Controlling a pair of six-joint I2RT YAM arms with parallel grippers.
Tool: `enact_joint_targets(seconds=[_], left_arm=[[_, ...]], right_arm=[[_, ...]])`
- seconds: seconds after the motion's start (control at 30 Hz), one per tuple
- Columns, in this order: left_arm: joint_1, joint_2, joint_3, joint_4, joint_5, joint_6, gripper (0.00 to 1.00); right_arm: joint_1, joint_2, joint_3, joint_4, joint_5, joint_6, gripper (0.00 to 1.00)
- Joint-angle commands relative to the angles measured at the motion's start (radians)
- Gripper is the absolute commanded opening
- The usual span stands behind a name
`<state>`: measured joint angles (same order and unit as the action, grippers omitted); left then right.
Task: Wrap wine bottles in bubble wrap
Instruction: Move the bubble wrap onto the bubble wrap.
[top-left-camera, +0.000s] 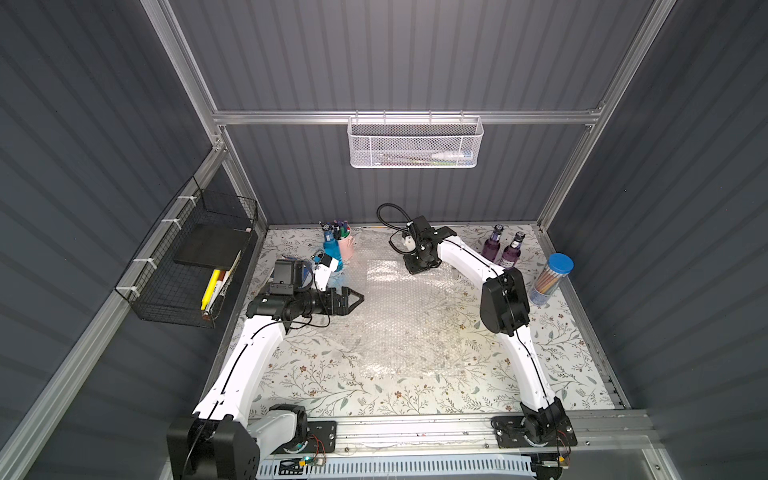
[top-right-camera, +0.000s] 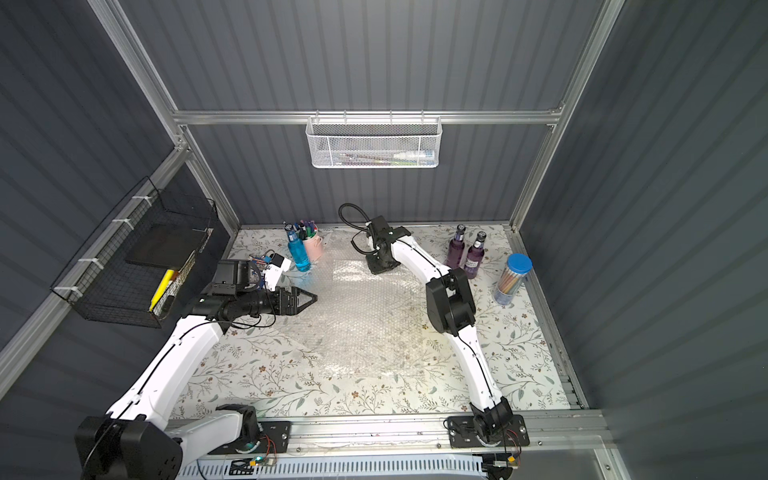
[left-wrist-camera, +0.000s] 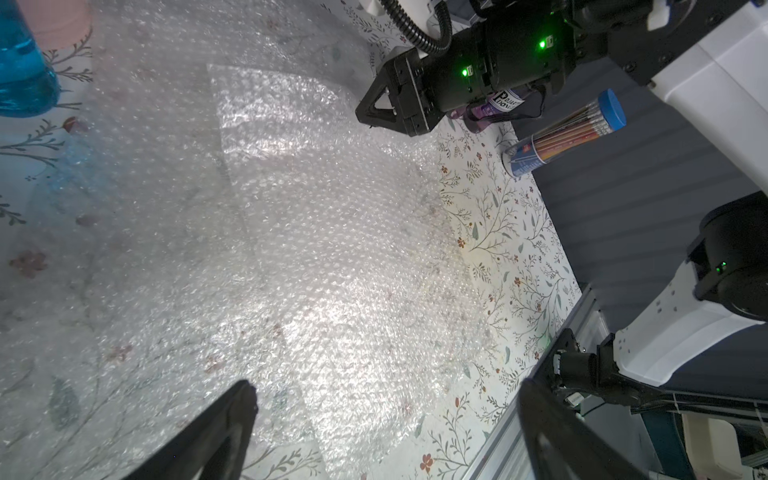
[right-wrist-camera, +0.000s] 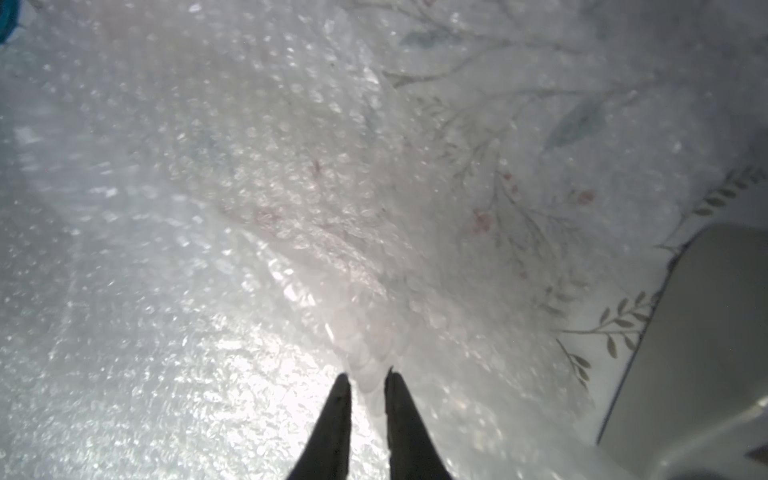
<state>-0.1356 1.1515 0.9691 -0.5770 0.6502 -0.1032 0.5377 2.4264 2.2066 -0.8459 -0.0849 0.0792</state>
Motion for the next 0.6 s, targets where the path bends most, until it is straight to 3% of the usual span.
enact_joint_targets(seconds=[0.0,0.17,0.37,0.57], left_arm=[[0.004,0.005,-0.010,0.054,-0.013,0.014,0.99],[0.005,0.023,-0.023,0.141,-0.146,0.011,0.99],[0.018,0.088,-0.056,0.360,-0.325,0.057,0.99],[0.079,0.249,-0.039,0.600,-0.359,0.094,0.99]], right_arm=[[0.020,-0.026,-0.002,0.016,-0.046,-0.057,0.47],[0.012,-0.166,-0.078,0.072,-0.101,-0.075,0.62],[0.011,-0.515,-0.540,0.468,-0.192,-0.154,0.80],[0.011,-0.783,-0.866,0.632,-0.282,-0.194,0.85]])
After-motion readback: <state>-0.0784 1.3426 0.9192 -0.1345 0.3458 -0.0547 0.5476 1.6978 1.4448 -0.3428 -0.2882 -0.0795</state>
